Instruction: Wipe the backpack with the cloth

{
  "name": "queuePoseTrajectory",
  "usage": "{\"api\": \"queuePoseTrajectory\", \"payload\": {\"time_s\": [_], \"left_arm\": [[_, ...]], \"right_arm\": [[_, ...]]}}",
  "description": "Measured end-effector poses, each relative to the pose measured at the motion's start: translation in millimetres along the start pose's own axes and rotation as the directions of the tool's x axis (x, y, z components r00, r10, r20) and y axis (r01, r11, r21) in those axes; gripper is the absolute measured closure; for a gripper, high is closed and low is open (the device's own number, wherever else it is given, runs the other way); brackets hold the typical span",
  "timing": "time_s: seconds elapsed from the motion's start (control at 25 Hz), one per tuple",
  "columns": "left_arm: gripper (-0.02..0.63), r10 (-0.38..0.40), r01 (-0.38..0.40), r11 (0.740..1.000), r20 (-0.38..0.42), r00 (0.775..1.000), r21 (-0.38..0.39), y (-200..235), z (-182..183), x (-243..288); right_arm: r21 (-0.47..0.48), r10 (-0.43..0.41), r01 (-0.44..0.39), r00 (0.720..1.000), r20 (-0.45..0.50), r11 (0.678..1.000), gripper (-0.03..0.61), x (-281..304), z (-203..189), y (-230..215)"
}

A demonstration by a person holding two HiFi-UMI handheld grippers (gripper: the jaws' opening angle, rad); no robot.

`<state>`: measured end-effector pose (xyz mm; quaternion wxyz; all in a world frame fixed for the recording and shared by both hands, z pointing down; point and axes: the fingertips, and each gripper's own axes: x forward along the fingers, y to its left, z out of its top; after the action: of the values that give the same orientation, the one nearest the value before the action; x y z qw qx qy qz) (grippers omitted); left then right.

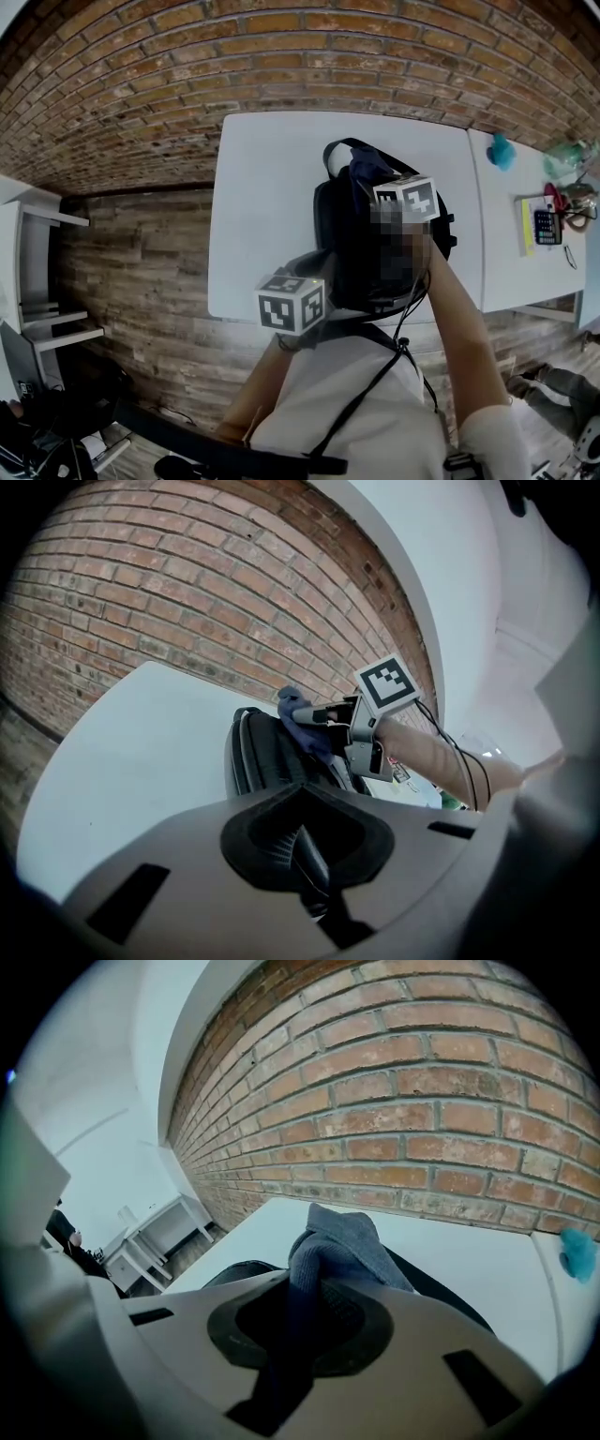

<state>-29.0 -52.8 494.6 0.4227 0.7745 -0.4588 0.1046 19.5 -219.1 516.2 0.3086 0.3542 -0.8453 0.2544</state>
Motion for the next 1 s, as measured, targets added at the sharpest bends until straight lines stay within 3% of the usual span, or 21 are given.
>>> {"api": "queuePoseTrajectory", "payload": {"time_s": [0.52,1.0], "left_arm": [[0.611,-0.030,0.030,0.999,-0.022,0.999,0.012,4,1,1],[0.611,-0.028,0.028,1.000,-0.009,1.000,0.007,8,-1,-4]], "right_arm": [[0.017,0.001,0.000,0.998,-0.063,1.000,0.531,-7,-22,11],[-0.001,0.014,-0.015,0.999,-0.033,1.000,0.531,-43,-56,35]]}}
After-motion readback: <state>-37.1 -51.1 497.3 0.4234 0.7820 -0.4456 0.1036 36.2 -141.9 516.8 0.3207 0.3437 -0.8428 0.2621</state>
